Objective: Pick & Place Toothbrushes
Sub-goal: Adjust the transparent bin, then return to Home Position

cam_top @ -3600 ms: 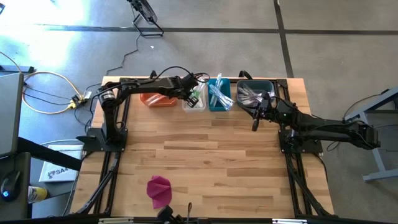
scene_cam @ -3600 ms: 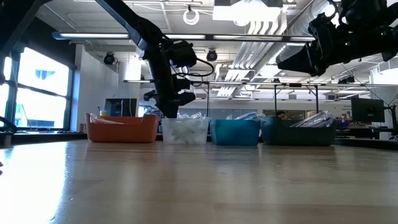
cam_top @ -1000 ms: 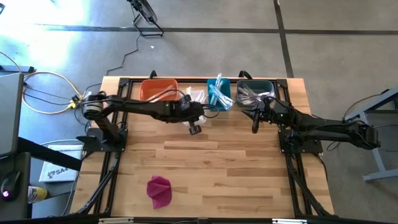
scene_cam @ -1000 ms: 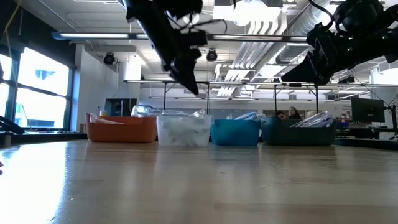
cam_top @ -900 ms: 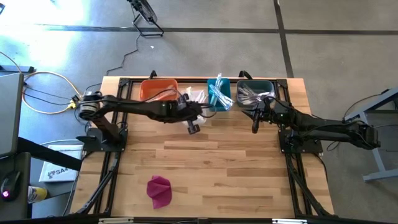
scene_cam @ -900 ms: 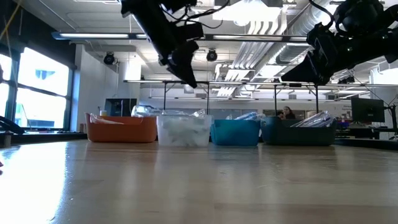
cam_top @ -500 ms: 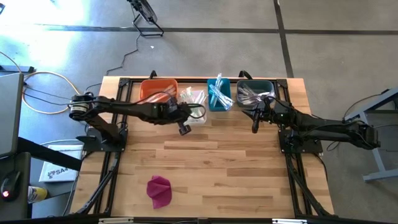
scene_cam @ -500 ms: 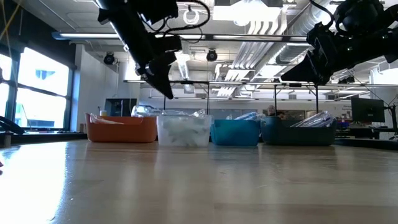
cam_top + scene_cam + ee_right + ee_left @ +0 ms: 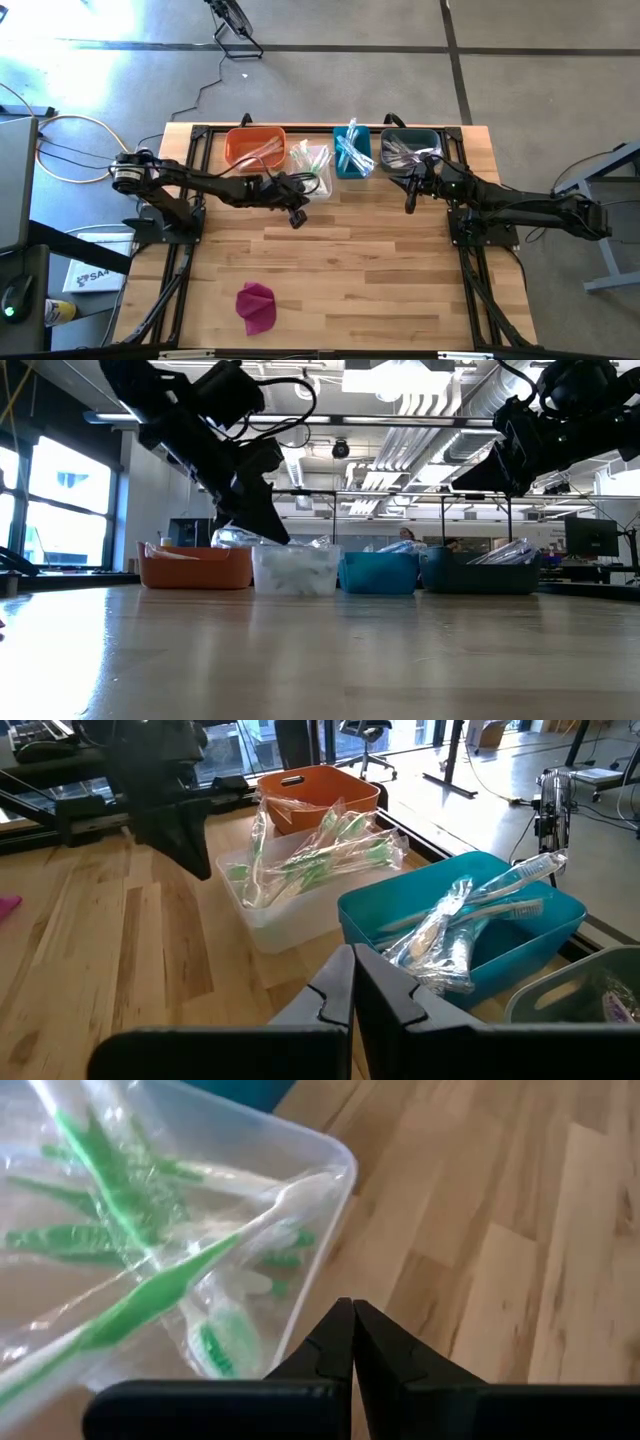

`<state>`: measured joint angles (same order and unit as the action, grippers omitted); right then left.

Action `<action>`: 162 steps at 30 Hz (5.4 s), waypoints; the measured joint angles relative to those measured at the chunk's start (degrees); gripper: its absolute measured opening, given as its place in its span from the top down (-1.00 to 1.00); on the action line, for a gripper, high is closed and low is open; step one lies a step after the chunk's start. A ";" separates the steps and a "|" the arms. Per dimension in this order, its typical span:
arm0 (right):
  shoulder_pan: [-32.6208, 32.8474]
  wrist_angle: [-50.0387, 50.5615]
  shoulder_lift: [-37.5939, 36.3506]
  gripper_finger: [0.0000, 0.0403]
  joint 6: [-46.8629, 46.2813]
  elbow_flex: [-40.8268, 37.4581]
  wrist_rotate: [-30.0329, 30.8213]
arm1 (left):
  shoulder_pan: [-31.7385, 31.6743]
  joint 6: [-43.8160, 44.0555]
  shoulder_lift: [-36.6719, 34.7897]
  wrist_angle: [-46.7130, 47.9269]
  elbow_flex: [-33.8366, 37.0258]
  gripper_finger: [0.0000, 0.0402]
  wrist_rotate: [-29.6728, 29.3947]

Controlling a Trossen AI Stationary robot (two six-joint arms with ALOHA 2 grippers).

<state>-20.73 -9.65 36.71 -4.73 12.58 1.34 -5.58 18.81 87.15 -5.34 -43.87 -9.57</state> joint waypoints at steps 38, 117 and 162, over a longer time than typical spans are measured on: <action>-0.02 0.00 0.00 0.99 0.00 0.00 0.17 | -0.04 6.99 13.10 -13.12 0.73 0.97 -5.85; -0.02 0.03 0.00 0.99 0.36 0.00 0.13 | -1.03 -5.70 5.35 -12.28 0.80 0.97 -7.30; -0.02 -5.62 5.64 0.99 -1.31 -0.02 0.02 | 6.75 -16.67 -21.64 2.23 13.36 0.97 -17.35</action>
<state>-20.75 -15.27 42.35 -6.04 12.56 1.36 1.16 2.14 65.52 -3.12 -30.51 -26.92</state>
